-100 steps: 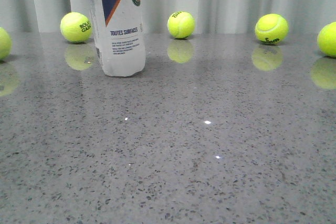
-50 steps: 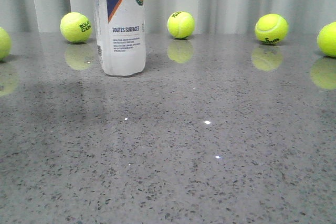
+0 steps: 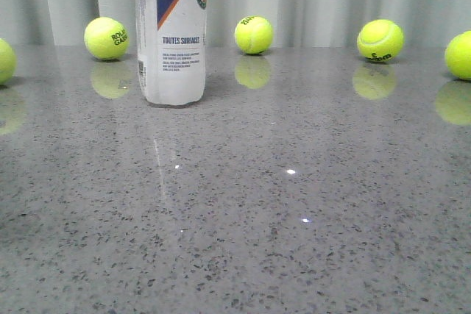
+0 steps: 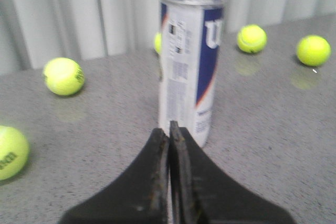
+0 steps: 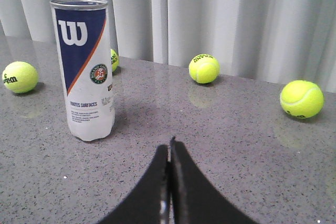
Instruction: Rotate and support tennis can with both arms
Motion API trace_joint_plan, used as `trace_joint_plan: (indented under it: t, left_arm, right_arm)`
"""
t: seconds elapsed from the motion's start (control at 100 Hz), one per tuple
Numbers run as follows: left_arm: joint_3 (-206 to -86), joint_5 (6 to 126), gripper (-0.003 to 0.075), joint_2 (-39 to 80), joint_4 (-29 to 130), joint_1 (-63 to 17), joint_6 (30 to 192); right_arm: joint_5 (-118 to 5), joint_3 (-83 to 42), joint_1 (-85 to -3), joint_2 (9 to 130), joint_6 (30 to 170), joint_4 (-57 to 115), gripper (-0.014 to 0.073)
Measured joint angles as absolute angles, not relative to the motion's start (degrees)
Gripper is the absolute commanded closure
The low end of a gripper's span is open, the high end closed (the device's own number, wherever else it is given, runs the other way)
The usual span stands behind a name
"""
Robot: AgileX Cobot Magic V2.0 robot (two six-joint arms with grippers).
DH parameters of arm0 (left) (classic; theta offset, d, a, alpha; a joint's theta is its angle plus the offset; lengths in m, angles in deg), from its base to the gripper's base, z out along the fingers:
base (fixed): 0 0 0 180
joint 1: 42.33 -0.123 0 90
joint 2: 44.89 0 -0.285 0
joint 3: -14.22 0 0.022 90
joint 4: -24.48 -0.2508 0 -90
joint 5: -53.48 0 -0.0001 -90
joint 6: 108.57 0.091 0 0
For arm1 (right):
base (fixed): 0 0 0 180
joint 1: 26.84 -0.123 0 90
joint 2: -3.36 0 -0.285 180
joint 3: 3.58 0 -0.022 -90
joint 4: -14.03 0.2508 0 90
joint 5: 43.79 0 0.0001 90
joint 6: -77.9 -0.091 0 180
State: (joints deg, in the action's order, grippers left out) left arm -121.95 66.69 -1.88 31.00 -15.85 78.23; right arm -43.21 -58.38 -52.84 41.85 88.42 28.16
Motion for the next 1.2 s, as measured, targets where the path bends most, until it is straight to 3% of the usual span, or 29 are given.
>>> trace_joint_plan:
  t: [0.16, 0.55, 0.77, 1.2]
  left_arm:
    - [-114.48, 61.04, 0.0739, -7.49, 30.78, -20.01, 78.23]
    - [-98.21, 60.20, 0.0739, -25.97, 26.02, -36.08, 74.62]
    - [-88.47, 60.41, 0.0739, -34.45, 22.23, -37.16, 68.40]
    - [-88.53, 59.14, 0.0739, -37.38, 22.43, -37.16, 67.58]
  right_arm:
    - [-43.21, -58.38, -52.84, 41.85, 88.42, 28.16, 0.0655]
    - [-43.21, -58.38, -52.84, 41.85, 88.42, 28.16, 0.0655]
    - [-43.21, -58.38, -52.84, 41.85, 88.42, 28.16, 0.0655]
    - [-43.21, -58.39, -52.84, 41.85, 88.42, 28.16, 0.0655]
